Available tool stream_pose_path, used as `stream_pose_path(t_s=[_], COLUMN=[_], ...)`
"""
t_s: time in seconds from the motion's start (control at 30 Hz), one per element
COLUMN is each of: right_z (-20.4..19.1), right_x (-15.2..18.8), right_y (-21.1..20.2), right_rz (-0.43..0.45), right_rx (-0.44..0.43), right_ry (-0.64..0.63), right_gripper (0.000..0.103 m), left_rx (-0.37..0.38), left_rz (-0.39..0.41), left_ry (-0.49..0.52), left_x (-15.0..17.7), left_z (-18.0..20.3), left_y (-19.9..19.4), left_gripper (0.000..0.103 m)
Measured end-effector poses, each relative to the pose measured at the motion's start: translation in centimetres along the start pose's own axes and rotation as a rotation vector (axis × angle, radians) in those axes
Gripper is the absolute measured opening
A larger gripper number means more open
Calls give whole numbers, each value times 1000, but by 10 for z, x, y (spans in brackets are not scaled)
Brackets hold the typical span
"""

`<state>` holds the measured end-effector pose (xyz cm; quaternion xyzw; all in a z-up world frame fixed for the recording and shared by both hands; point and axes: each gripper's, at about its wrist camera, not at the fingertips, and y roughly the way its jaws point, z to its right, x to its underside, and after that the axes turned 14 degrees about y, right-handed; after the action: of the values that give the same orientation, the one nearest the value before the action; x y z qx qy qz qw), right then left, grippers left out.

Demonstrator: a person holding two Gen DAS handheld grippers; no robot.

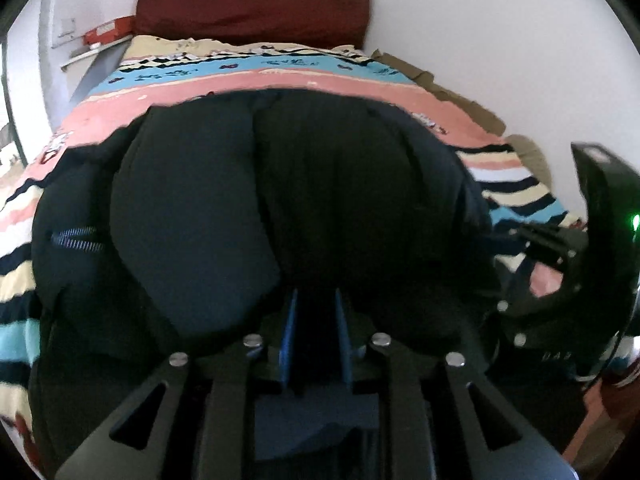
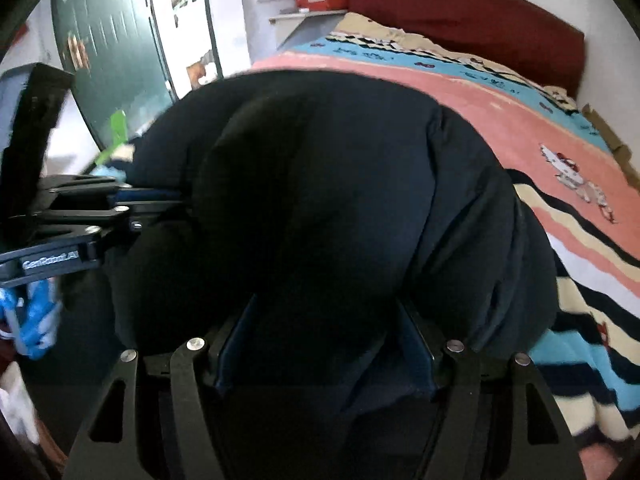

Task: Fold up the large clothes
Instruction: 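Press the folded jacket down with both tools and release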

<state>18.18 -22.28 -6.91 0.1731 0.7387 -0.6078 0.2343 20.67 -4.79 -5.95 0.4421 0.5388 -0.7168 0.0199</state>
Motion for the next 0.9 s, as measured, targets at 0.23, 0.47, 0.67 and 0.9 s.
stream_pose_path(t_s=[0.23,0.47,0.67,0.9], right_z=[-7,3,5,14], right_x=[12,7,8,3], right_y=[15,34,44,60], right_rz=[5,-12,-21,-50], right_rx=[107,154,195,187], right_ry=[25,66,71,79], right_gripper=[68,69,69,69], left_rx=[-111,-141,-135,-130], left_rz=[-33,-31,-22,-15], left_ry=[58,54,39,30], left_x=[10,18,22,24], left_z=[14,16,13,8], left_y=[20,36,45,57], left_gripper=[19,19,19,19])
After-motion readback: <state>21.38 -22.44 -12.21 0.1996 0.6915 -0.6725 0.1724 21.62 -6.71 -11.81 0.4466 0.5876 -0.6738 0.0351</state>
